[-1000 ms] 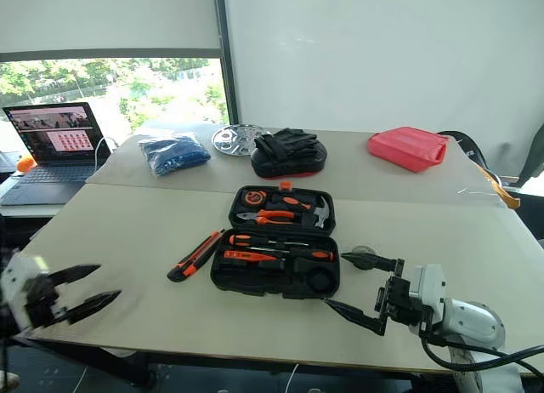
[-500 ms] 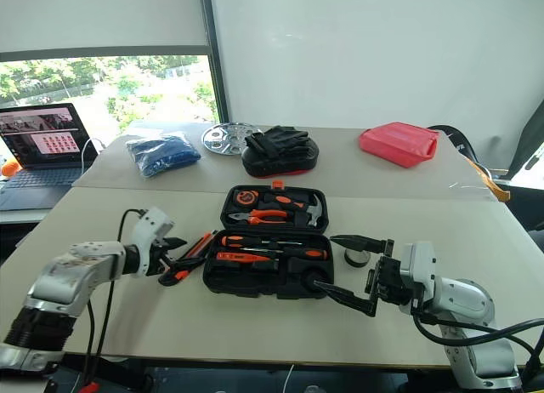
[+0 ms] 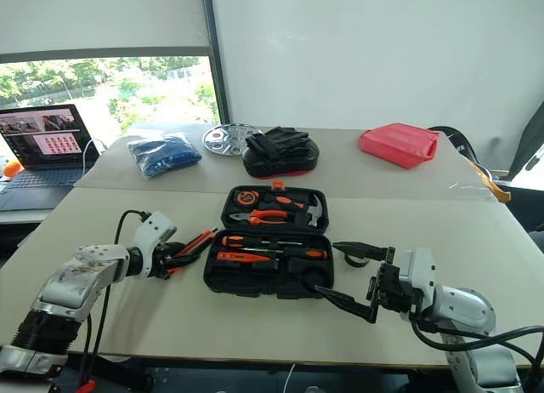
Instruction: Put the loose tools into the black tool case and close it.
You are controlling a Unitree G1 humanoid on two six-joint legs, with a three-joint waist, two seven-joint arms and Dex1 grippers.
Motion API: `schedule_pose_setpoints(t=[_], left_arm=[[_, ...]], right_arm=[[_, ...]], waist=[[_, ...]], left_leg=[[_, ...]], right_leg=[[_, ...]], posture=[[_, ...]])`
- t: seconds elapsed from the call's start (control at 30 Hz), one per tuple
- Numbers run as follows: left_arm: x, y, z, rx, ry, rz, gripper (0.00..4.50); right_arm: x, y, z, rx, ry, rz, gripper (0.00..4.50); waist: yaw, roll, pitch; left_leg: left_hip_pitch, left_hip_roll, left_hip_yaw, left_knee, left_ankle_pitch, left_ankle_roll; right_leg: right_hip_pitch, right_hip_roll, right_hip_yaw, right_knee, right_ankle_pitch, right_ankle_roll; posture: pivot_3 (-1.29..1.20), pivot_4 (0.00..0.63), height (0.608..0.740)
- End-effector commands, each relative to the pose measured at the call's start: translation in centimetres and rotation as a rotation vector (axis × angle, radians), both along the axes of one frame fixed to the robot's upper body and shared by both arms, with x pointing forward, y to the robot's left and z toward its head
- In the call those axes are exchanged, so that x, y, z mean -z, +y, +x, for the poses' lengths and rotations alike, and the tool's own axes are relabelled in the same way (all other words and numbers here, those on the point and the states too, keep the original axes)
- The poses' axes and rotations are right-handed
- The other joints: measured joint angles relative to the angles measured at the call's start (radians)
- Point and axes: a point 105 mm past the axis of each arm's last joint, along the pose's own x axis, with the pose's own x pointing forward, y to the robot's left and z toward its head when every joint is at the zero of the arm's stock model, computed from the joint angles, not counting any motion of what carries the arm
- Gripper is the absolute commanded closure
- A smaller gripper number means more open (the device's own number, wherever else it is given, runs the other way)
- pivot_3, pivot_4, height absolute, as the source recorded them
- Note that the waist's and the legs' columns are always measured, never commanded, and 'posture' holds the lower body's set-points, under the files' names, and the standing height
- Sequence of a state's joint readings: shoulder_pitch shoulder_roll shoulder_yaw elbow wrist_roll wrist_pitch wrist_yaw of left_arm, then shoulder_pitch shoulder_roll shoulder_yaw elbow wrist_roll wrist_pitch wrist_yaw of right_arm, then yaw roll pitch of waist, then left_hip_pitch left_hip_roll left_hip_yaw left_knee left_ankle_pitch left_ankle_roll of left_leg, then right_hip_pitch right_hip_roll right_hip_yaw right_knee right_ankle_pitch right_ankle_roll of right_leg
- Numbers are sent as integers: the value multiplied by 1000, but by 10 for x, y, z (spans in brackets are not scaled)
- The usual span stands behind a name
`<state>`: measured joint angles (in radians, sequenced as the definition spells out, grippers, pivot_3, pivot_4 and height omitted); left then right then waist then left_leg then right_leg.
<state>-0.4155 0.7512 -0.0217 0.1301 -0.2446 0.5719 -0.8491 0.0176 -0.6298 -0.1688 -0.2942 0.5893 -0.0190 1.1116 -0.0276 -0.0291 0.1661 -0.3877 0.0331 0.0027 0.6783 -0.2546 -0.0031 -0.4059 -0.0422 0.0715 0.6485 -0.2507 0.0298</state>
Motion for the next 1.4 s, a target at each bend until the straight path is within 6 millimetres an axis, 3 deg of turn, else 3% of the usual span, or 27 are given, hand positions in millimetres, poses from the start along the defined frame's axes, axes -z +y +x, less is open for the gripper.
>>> schedule_pose_setpoints(t=[0.03,0.17,0.27,0.5,0.7,1.2,1.23,1.4], left_arm=[[-58,-4,-2,249,-247,-52,2846],[-74,-38,-20,573,-222,-110,2846],[-71,-82,-31,822,-136,-51,2846],[-45,-133,-21,948,-107,129,2846],[-17,-143,-20,933,-58,238,2846],[-2,-148,-25,981,-6,287,2846],[-3,-149,-24,972,-5,276,2346],[-19,-155,-19,946,-43,204,783]], right_arm=[[-11,-5,-5,9,-57,-18,0],[-9,-8,-7,10,-40,-27,0],[-8,-8,-7,9,-30,-36,0],[-6,-6,-10,17,-20,-40,0],[-5,-9,-17,48,-12,-42,0],[-5,-10,-19,68,-7,-39,0],[-5,-9,-18,67,-7,-38,0],[-4,-8,-15,64,-8,-37,0]], waist=[[3,0,0],[28,0,0],[35,0,0],[22,-1,0],[7,0,0],[13,0,0],[13,0,0],[14,0,0]], left_leg=[[-1,0,0,0,0,0],[-3,-2,0,2,0,0],[-3,-2,0,2,0,0],[-3,-2,0,2,0,0],[-3,-2,-1,2,0,0],[-1,-2,-1,2,0,0],[-1,-2,-1,2,0,0],[-1,-2,-1,3,0,0]], right_leg=[[0,0,0,0,0,0],[0,-2,-2,-1,0,0],[1,-2,-1,-2,0,1],[1,0,0,-2,0,1],[0,0,0,-1,0,1],[2,0,0,-1,-1,2],[2,0,0,-1,-1,2],[2,0,0,-1,-1,2]], posture=[[0,150,740],[0,150,740],[0,150,740],[0,150,740],[0,150,740],[0,150,740],[0,150,740],[0,150,740]])
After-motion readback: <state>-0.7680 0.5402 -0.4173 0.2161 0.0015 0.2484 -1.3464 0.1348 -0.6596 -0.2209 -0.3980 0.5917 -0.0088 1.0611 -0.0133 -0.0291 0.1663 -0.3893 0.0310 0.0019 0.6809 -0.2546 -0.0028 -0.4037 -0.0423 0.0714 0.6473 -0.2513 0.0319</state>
